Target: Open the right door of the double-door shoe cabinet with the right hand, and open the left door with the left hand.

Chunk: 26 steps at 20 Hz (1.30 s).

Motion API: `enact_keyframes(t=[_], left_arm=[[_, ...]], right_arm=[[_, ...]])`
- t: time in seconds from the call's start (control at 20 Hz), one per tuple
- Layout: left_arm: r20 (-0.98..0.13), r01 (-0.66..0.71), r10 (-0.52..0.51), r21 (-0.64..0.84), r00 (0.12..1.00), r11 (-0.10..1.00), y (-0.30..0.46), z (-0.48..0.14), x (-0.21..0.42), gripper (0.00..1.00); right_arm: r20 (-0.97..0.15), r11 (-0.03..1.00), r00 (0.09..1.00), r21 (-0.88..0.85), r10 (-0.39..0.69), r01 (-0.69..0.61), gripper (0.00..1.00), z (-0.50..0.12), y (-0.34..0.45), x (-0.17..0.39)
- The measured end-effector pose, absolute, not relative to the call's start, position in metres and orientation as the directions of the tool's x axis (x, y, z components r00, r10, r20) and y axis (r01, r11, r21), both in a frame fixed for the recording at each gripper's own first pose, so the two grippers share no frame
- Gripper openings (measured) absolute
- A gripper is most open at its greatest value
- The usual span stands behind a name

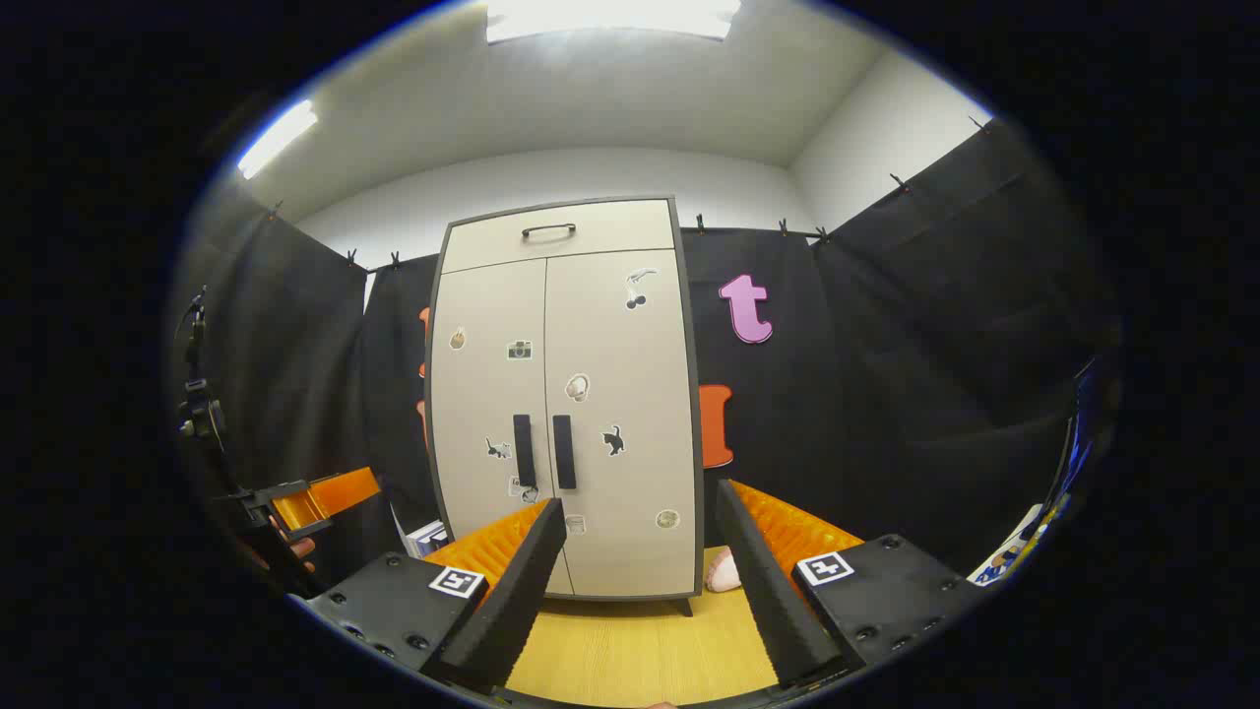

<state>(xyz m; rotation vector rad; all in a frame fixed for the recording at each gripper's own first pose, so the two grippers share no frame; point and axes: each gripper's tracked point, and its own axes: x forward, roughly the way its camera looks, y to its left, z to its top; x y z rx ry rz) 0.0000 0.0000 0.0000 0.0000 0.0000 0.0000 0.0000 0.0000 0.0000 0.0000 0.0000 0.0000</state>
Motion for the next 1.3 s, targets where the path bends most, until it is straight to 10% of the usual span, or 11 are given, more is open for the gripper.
enact_keyframes(t=[1.3], left_arm=[[-0.011,-0.022,0.023,0.031,1.0,0.999,-0.006,-0.013,-0.006,0.94]], right_arm=[[0.012,0.999,0.999,-0.001,-0.047,0.047,0.99,0.001,-0.02,-0.011]])
